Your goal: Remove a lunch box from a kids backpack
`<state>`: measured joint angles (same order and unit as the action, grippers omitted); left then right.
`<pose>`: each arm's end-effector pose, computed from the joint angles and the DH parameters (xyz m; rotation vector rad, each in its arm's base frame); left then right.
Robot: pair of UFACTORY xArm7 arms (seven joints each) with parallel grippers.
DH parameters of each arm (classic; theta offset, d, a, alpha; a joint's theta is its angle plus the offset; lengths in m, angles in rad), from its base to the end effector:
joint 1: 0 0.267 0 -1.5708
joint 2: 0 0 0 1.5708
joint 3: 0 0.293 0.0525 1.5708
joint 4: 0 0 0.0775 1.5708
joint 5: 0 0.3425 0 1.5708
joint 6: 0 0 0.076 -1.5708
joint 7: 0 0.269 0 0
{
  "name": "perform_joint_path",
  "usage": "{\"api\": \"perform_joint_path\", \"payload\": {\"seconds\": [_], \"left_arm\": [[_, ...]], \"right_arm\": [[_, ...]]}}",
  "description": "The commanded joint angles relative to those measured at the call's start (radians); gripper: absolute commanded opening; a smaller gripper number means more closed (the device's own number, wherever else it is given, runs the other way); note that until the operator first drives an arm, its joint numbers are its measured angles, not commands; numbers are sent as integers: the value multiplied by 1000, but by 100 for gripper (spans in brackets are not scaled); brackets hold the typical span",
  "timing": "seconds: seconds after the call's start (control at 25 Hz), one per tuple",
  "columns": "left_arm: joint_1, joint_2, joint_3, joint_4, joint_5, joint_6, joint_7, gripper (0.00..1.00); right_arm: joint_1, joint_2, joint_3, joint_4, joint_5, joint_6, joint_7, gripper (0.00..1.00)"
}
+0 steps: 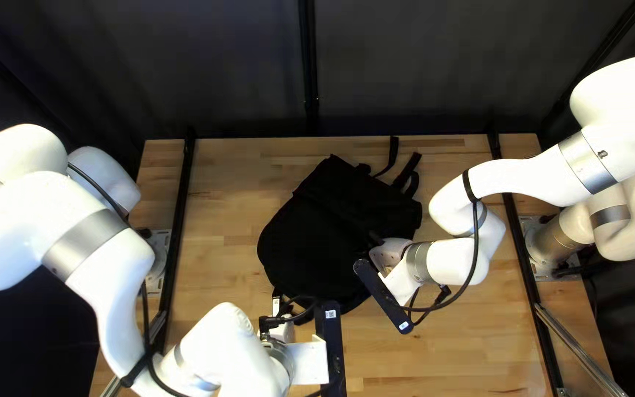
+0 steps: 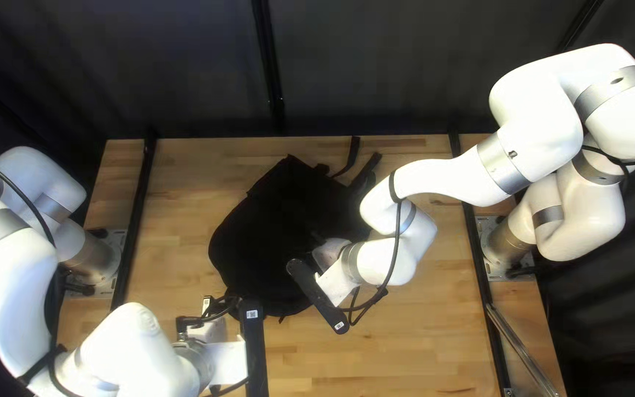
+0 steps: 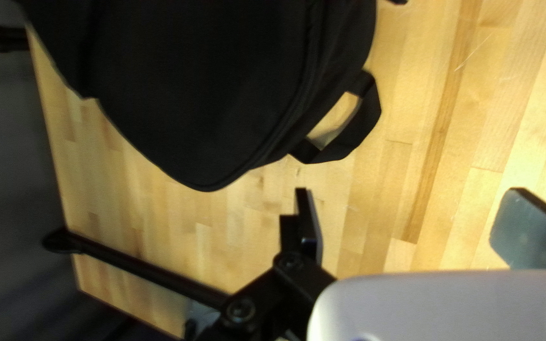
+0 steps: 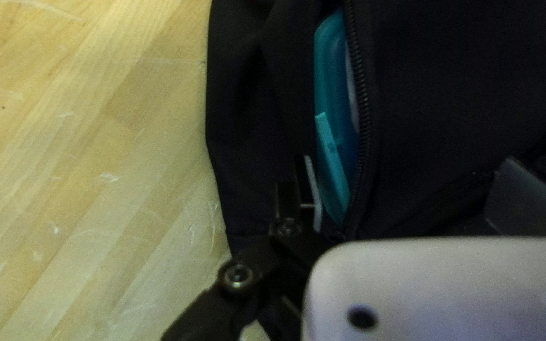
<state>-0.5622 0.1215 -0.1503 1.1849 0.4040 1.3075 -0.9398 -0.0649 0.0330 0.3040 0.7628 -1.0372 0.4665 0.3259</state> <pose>0.3961 -0.2188 0.1892 -2.7197 -0.0979 -0.1399 0.5073 0.0779 0.1323 2.4167 1.0197 0.5188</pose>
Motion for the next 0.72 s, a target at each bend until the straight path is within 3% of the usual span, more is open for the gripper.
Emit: {"api": "perform_joint_path", "payload": {"seconds": [0.04, 0.2, 0.24, 0.28, 0.32, 0.36, 0.4, 0.44, 0.72], "left_arm": [[3, -20, 3, -21, -8, -2, -20, 100], [3, -20, 3, -21, -8, -2, -20, 100], [3, -20, 3, -21, -8, -2, -20, 100], [3, -20, 3, -21, -8, -2, -20, 100], [3, -13, 3, -23, -15, -18, -32, 100], [1, -8, 2, -27, -5, -32, -37, 100], [-1, -7, 1, -36, 5, -46, -45, 100], [-3, -9, 0, -41, 11, -51, -50, 100], [-32, 28, -15, -44, 96, -120, -106, 100]], "right_arm": [[1, 3, -1, -2, -32, -9, 30, 100], [4, 21, 0, 7, -62, -10, 55, 100], [5, 22, 0, 10, -65, -8, 55, 95], [6, 22, 0, 10, -67, -7, 57, 74], [6, 22, 0, 11, -73, -7, 61, 63], [6, 22, -1, 12, -76, -7, 63, 44], [5, 25, -2, 14, -83, -8, 68, 32], [5, 27, -2, 15, -88, -8, 71, 9], [-8, 38, -18, 15, -132, -34, 93, 2]]}}
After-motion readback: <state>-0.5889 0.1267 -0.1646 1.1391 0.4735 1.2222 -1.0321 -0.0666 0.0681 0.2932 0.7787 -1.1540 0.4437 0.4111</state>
